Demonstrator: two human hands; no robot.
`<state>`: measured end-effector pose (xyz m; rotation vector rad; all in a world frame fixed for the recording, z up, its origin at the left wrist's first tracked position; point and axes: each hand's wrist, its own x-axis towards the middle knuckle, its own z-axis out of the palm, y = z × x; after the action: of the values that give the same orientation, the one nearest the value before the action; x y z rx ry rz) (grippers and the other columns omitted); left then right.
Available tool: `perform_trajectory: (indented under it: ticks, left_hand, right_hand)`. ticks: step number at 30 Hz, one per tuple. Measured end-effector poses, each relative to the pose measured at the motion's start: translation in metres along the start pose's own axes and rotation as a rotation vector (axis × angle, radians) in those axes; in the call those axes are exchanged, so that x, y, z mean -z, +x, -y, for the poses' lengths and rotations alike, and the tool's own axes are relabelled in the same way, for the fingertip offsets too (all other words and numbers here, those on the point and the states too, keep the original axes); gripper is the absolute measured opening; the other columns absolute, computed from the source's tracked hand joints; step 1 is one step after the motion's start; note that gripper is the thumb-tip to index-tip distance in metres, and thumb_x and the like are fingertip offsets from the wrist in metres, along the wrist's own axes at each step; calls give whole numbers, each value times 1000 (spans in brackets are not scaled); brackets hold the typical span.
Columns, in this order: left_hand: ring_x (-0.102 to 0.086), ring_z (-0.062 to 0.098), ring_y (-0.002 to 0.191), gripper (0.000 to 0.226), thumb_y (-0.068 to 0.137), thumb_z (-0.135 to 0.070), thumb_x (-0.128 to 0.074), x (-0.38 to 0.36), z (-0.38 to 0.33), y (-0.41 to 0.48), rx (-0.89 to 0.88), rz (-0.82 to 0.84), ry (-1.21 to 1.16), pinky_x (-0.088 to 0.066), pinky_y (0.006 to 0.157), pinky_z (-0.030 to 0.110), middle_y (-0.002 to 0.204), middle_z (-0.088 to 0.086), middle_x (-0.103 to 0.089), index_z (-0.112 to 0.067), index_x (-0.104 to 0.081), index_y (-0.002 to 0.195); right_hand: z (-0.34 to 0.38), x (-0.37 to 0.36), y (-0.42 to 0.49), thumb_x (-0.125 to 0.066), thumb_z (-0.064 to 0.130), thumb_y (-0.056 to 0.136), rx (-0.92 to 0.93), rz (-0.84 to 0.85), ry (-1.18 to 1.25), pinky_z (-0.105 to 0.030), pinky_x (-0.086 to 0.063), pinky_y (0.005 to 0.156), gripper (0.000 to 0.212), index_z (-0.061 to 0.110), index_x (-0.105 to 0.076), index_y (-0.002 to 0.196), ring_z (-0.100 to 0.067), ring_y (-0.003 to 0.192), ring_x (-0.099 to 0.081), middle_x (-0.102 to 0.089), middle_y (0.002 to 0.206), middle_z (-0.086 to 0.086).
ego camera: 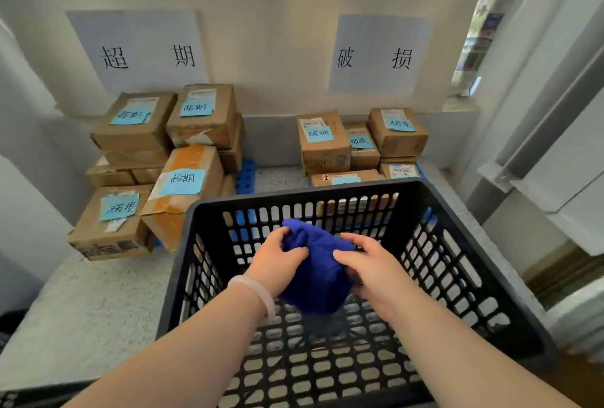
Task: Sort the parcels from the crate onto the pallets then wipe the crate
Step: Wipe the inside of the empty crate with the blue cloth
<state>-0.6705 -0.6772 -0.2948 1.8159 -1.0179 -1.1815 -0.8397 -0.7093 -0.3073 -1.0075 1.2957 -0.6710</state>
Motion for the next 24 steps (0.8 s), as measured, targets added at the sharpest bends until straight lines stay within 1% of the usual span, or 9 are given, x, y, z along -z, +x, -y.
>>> perform_trajectory:
  ticks: [4,6,10,12,14,16,18,20,24]
  left_hand:
    - [-55,13,113,38,94,-30,-62,9,12,2,-49,-41,148,-43,101,33,125,-5,-60,-32,-52,131]
    - [-53,11,110,30,96,-28,-59,9,12,4,-74,-56,174,-44,100,33,119,-8,-60,-33,-55,126]
    - [-51,13,107,16,99,-27,-53,7,5,7,4,-75,-23,-48,99,43,113,-10,-54,-36,-54,112]
    - [-54,17,110,13,100,-29,-52,5,0,5,82,-69,-168,-51,96,48,117,-6,-56,-36,-56,110]
    - [-59,23,110,14,100,-30,-52,3,-3,2,138,-45,-319,-54,91,51,120,-1,-60,-36,-60,111]
    - [-64,25,108,17,100,-28,-52,-1,-5,1,167,-3,-473,-55,89,52,117,2,-66,-33,-62,114]
    - [-68,24,104,19,101,-26,-52,-3,-6,-2,158,18,-500,-57,87,51,113,3,-69,-30,-61,117]
    - [-67,21,103,22,98,-28,-55,0,-3,-1,107,2,-344,-58,86,49,115,2,-68,-33,-58,120]
    - [-60,11,110,43,96,-36,-59,27,-1,-4,-3,0,-63,-50,100,43,117,-9,-63,-44,-42,134]
  right_hand:
    - [-4,-6,3,-69,21,88,31,-68,-53,-48,-56,91,30,42,-56,105,-23,105,-66,-63,121,0]
    - [-3,-7,6,-68,23,90,34,-82,-85,-47,-56,90,27,40,-56,108,-23,105,-65,-63,121,-2]
    - [3,-6,11,-63,28,94,-17,-27,-87,-48,-55,93,33,35,-55,125,-24,111,-61,-57,129,-2]
    - [2,-4,14,-71,40,85,-4,88,-75,-51,-49,100,56,37,-48,136,-25,121,-55,-51,140,0]
    - [-1,-2,16,-83,60,61,12,206,-139,-52,-41,109,97,45,-34,144,-24,131,-47,-42,150,5]
    - [-2,-6,17,-86,56,58,26,291,-244,-47,-35,113,114,49,-19,149,-24,137,-41,-35,153,7]
    - [-3,-11,20,-85,42,69,72,278,-326,-41,-37,109,106,43,-16,150,-20,132,-44,-37,150,6]
    - [-5,-16,21,-82,34,76,109,209,-348,-35,-40,103,90,35,-24,145,-15,119,-48,-44,141,4]
    - [-7,-21,24,-80,37,79,65,92,-184,-43,-40,105,79,28,-32,141,-23,124,-47,-48,137,0]
